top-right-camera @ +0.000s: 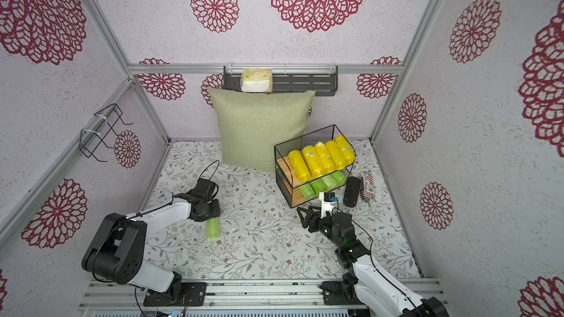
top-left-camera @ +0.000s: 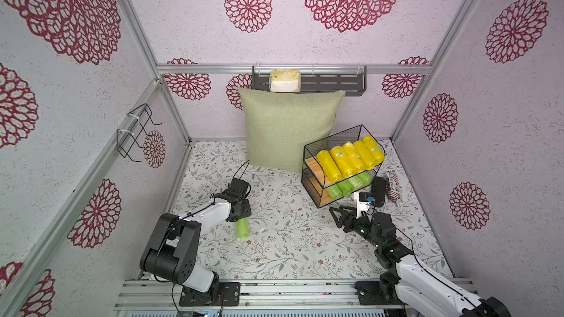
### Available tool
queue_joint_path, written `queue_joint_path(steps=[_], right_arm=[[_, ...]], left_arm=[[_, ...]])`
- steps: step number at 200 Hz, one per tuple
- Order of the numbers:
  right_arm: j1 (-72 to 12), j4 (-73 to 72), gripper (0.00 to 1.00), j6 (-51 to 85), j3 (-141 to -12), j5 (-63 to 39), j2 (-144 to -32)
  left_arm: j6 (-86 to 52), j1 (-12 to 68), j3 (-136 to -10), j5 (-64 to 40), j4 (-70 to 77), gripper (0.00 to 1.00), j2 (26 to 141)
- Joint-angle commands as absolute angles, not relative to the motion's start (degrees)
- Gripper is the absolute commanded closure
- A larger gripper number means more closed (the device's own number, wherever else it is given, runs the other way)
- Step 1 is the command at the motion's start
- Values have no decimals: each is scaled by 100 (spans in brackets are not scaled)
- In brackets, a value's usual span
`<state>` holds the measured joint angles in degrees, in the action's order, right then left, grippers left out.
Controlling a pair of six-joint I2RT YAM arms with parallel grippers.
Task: Sort the rolls of trash bags by color and place them on the shelf
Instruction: Pick up the roll of trash bags from the center of the board.
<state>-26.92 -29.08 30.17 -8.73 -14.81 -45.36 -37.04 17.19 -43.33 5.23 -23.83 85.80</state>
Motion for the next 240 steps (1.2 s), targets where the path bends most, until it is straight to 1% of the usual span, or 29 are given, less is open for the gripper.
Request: queue_joint_path(steps=[1, 20, 48, 84, 119, 156, 169, 183, 213, 225, 240], right_arm=[[-2968, -3171, 33, 2761, -1144, -1532, -4429], [-3272, -3517, 33, 2730, -1241, -1556, -4503], [-3735, -3988, 32, 2744, -1506, -1523, -4877], [-4462, -4899, 29, 3235, -1843, -1211, -5777], [-5154, -5897, 21, 3543, -2039, -819, -6674], [-5526, -6962, 8, 3803, -2250, -476, -7527], [-5639, -7097, 6, 3858, -2368, -215, -7769], [-5727, -7307, 5, 3968, -2432, 35, -7998], [-5777, -7763, 6, 4153, -2645, 72, -8484], [-5797, -7904, 9, 4233, -2727, 13, -8638], [-5818, -8014, 15, 4278, -2826, -48, -8787]], left_arm=[[-4134, 1721, -4274, -162, -1707, 68, 7910], [-4509, 1807, -4252, -524, -1367, 69, 7444], [-5003, 2095, -4368, -710, -1038, 70, 6969], [-5952, 2613, -4126, -523, 58, 71, 6464], [-6577, 2993, -3979, -334, 859, 71, 6425], [-7044, 3306, -3765, -202, 1635, 71, 6502], [-7190, 3368, -3695, -169, 1841, 71, 6513], [-7308, 3440, -3620, -120, 2069, 71, 6513], [-7408, 3573, -3539, 41, 2227, 71, 6471], [-7418, 3598, -3524, 79, 2254, 71, 6460], [-7419, 3596, -3517, 103, 2283, 70, 6464]])
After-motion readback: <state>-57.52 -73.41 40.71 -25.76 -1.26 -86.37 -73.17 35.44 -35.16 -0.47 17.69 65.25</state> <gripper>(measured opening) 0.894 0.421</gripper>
